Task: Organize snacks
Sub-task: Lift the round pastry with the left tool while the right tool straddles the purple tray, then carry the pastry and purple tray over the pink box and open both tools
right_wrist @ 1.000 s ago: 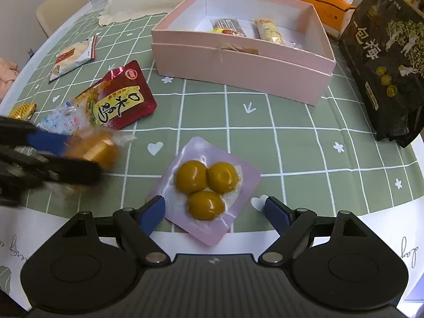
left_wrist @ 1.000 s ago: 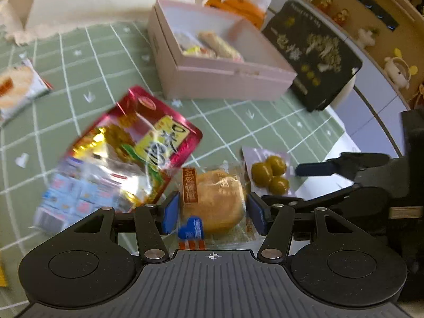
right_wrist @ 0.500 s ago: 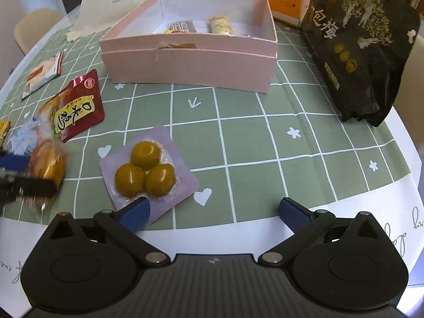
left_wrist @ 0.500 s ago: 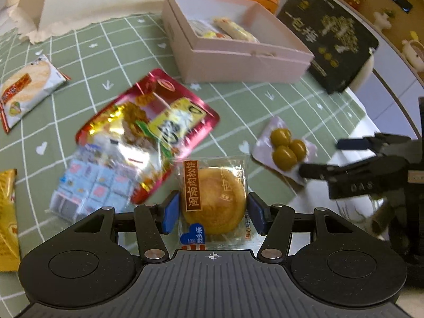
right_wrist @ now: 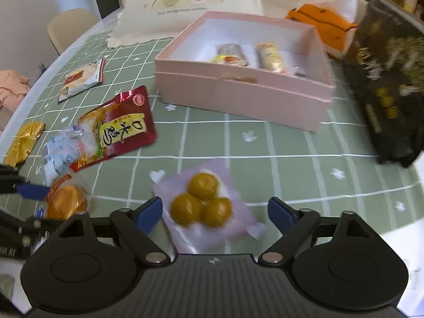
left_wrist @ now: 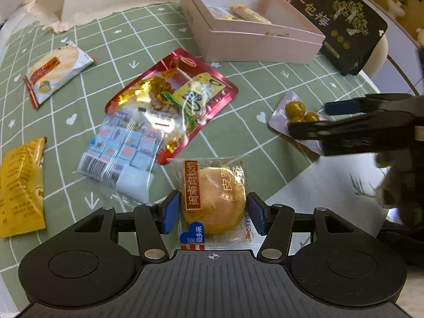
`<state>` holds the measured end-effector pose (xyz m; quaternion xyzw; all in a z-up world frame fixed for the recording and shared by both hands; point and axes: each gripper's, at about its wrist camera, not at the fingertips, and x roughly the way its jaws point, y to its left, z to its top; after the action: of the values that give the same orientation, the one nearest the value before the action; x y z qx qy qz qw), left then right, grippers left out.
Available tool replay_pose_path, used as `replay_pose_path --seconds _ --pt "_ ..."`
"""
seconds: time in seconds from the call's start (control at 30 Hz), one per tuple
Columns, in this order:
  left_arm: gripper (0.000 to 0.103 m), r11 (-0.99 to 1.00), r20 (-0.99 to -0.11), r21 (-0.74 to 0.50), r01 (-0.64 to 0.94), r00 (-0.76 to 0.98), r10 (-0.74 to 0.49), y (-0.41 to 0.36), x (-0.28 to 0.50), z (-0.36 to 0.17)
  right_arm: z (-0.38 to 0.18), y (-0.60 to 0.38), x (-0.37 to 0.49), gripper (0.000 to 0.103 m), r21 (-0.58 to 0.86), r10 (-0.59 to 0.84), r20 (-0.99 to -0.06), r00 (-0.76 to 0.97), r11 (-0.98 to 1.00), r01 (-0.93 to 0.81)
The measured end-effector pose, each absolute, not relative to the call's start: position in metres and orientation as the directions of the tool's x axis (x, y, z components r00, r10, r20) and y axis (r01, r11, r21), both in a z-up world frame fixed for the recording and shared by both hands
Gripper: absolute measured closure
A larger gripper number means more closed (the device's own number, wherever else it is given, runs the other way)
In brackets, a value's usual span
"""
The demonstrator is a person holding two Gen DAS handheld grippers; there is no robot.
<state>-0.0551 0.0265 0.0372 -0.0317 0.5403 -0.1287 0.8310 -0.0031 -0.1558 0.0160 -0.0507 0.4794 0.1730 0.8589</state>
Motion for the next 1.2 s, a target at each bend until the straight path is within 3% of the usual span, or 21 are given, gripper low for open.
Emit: replay_pose_path --seconds 0.1,0.17,0.5,0.83,1.0,1.07,1.1,1.13,1.2 --pt "0.043 0.967 -0.893 -0.183 0.179 0.38 -0.24 0.025 -0.056 0.037 0.016 -0.145 -0.005 0.025 0.067 0.247 -0.829 0.501 0.935 -0.349" --pt "0.043 0.967 -0.893 -0.182 0.177 0.381 -0.238 0.024 -0.056 0.037 0.017 -0.144 -0.01 0.033 0.075 0.265 -0.828 0.493 0.925 -0.372" --pt "0.037 0.967 -0.886 -0.191 0.171 0.394 -0.244 0.021 -0.054 0.036 0.019 -0.155 -0.03 0.031 0.074 0.273 -0.823 0.498 0.921 -0.382" --pt "0.021 0.959 -0.871 -0.194 0.206 0.414 -0.265 0.016 -0.06 0.035 0.019 -0.148 -0.031 0.038 0.054 0.281 -0.817 0.504 0.907 -0.418" --pt "0.021 0.956 -0.863 -0.219 0.195 0.419 -0.283 0.021 -0.059 0.035 0.034 -0.152 -0.038 0.039 0.07 0.306 -0.798 0.519 0.903 -0.425" --pt "0.023 0.952 -0.856 -0.253 0.171 0.42 -0.302 0.026 -0.058 0.035 0.042 -0.154 -0.041 0.039 0.071 0.313 -0.785 0.535 0.902 -0.425" --pt "0.03 0.953 -0.855 -0.26 0.153 0.423 -0.301 0.028 -0.058 0.036 0.046 -0.154 -0.041 0.039 0.071 0.316 -0.779 0.541 0.903 -0.424" --pt "0.044 0.956 -0.856 -0.26 0.133 0.427 -0.292 0.031 -0.057 0.036 0.051 -0.155 -0.042 0.039 0.073 0.318 -0.774 0.547 0.903 -0.423" --pt "0.045 0.955 -0.856 -0.277 0.103 0.425 -0.294 0.038 -0.056 0.037 0.057 -0.157 -0.042 0.039 0.075 0.32 -0.768 0.554 0.905 -0.418"
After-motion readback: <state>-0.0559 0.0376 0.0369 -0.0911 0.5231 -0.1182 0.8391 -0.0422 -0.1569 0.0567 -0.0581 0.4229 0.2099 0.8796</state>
